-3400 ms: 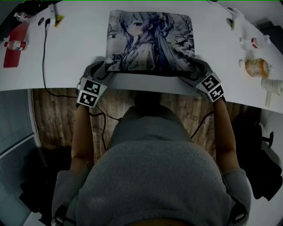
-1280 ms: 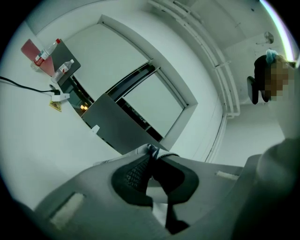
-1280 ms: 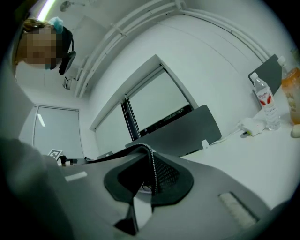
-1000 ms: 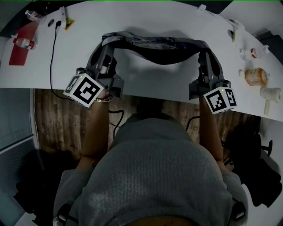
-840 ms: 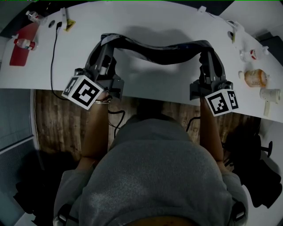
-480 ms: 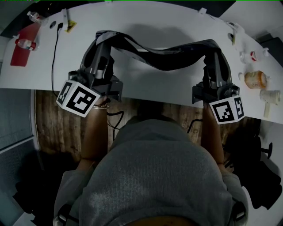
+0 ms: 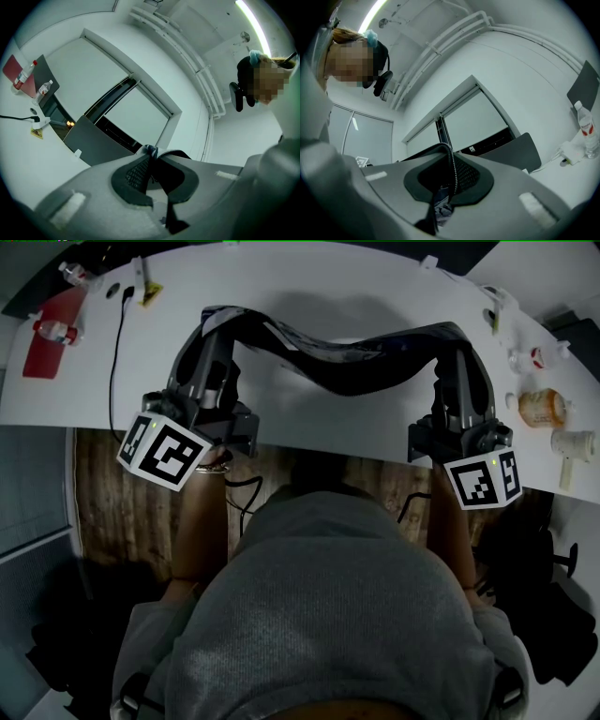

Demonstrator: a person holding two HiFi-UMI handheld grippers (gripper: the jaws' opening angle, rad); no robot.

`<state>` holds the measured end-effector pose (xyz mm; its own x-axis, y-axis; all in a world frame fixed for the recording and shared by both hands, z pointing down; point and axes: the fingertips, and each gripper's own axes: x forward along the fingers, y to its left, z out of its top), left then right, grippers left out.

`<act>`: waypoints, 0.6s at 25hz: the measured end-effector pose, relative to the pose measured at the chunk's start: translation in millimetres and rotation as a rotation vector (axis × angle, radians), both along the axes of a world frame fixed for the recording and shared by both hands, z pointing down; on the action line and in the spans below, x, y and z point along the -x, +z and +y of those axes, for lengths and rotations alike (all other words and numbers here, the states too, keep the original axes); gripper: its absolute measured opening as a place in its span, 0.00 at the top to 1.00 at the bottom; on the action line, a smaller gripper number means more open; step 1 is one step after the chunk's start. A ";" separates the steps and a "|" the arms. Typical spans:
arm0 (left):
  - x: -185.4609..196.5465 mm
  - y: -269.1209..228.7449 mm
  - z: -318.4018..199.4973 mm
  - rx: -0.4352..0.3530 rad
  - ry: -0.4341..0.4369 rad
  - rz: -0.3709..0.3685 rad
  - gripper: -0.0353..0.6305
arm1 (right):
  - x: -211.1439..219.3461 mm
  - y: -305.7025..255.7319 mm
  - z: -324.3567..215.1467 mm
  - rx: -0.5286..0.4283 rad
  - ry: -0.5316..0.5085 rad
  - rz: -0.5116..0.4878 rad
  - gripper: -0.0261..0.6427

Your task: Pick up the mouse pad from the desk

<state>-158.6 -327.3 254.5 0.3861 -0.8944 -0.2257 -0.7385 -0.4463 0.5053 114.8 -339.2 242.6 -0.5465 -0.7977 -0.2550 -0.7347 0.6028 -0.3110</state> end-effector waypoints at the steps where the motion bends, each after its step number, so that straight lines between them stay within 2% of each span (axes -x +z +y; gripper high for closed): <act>1: -0.6 -0.4 0.7 -0.001 0.000 -0.003 0.93 | -0.2 0.0 0.4 0.001 0.001 0.002 0.92; 15: -0.8 -3.7 3.5 -0.007 -0.015 -0.009 0.93 | 1.0 -3.7 4.0 -0.019 0.016 0.025 0.92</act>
<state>-157.8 -323.8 250.9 0.3746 -0.8985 -0.2288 -0.7499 -0.4387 0.4952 113.8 -335.2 239.0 -0.5401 -0.8016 -0.2564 -0.7517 0.5965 -0.2813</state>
